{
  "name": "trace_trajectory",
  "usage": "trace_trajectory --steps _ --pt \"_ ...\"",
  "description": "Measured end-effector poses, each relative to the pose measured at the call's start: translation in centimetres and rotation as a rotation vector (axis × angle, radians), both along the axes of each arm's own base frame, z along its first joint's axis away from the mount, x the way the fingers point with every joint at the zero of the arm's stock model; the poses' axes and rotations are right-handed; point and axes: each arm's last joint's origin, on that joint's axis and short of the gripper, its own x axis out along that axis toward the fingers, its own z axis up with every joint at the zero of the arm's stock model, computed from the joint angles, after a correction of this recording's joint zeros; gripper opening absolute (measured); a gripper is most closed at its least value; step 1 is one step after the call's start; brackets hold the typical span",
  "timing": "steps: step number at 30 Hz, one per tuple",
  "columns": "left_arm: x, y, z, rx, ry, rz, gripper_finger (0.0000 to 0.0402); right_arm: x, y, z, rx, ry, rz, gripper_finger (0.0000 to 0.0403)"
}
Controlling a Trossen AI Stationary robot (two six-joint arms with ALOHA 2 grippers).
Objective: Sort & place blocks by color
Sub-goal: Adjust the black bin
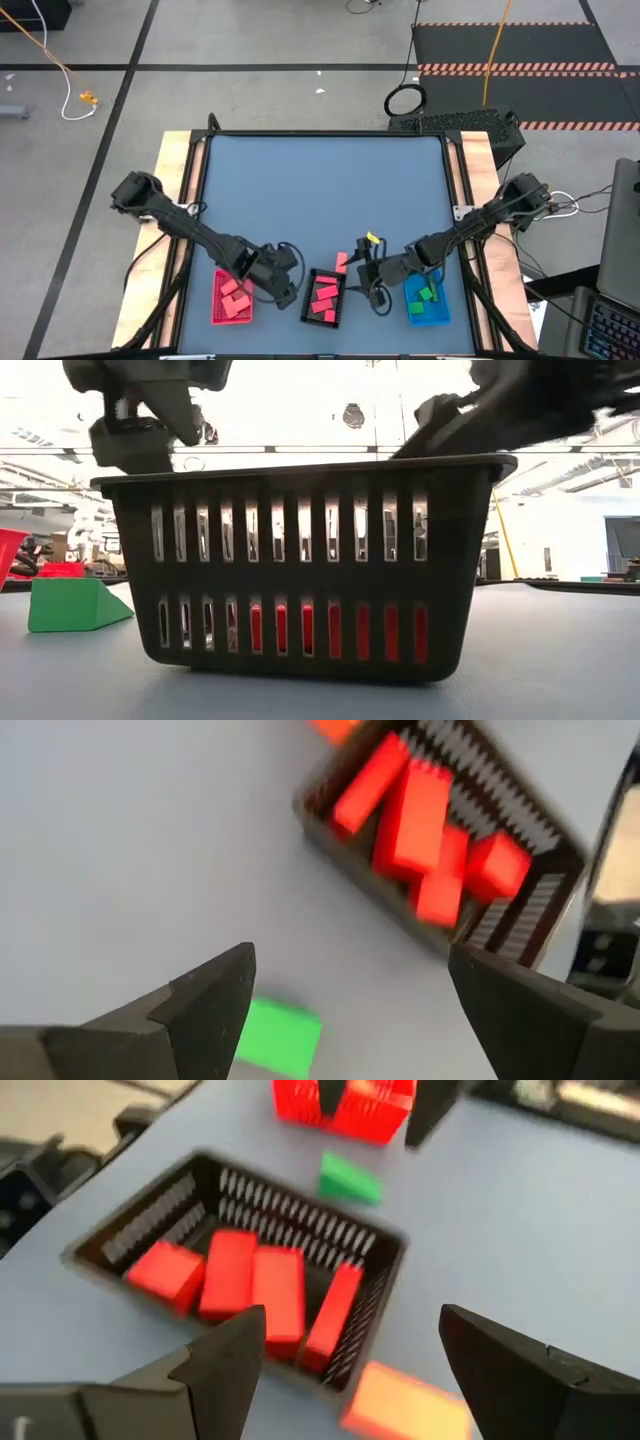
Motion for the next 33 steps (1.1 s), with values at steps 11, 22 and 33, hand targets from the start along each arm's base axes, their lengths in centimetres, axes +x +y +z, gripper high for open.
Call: trace_trajectory --steps 11,22,33 --pt "0.1 -3.0 -4.4 -0.049 0.106 -0.018 0.0335 0.0 2.1 -3.0 -0.048 0.018 -0.038 0.0290" --pt "1.6 -3.0 -5.3 -0.068 0.044 -0.001 0.0335 0.2 1.7 -3.0 -0.037 0.022 -0.065 0.0290" --pt "1.8 -3.1 -5.3 -0.078 0.021 -0.006 0.0335 0.6 0.9 -3.1 -0.044 0.026 -0.088 0.0290"
